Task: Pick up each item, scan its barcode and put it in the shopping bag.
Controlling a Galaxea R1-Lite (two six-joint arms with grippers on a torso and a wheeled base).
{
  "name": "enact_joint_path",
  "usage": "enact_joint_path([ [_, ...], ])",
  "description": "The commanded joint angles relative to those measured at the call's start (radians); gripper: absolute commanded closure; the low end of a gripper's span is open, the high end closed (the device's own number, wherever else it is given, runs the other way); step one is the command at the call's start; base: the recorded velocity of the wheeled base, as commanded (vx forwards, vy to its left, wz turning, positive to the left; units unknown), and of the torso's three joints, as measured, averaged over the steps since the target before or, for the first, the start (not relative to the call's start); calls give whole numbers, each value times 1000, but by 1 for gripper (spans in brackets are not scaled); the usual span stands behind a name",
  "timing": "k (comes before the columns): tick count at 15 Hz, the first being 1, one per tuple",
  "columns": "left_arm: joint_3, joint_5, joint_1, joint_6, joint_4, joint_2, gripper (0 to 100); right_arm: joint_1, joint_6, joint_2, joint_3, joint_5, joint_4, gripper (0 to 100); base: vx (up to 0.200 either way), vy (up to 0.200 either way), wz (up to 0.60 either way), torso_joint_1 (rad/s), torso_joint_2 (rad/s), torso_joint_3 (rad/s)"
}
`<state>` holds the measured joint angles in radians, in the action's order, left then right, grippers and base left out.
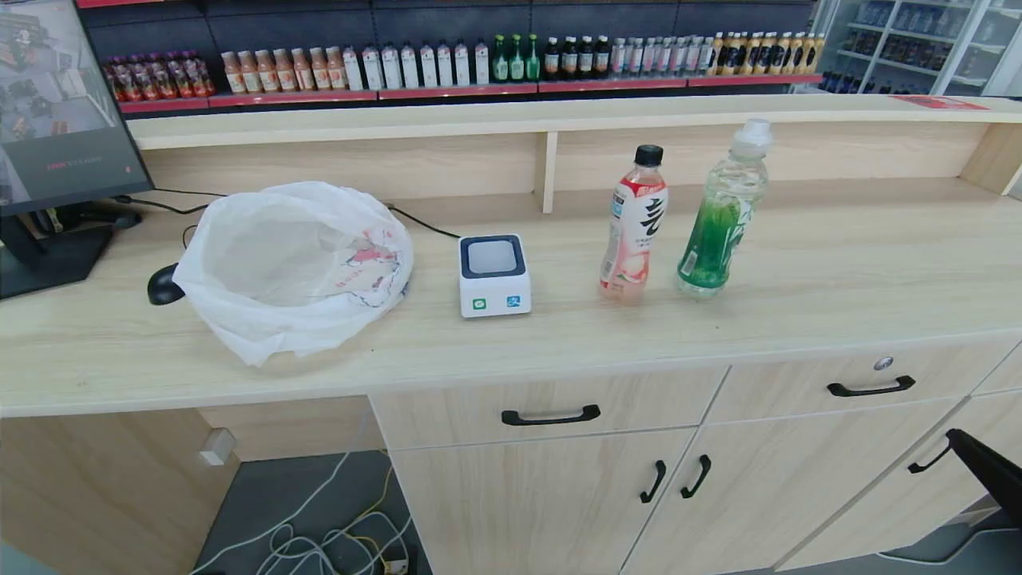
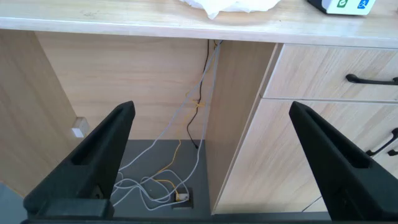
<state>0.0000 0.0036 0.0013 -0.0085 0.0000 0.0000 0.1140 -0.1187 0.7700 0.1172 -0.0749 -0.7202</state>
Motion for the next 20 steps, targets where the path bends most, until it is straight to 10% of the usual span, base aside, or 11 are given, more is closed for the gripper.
enact_joint_path([
  [1,0,1,0,-1,0,0,0,39,22,284,28,0,-183,0,0,0,0,0,0,0],
  [7,0,1,0,-1,0,0,0,76,59,810,156,7,-792,0,0,0,0,0,0,0],
  [20,0,1,0,1,0,0,0,257,70,1077,519,172,-694,0,0,0,0,0,0,0],
])
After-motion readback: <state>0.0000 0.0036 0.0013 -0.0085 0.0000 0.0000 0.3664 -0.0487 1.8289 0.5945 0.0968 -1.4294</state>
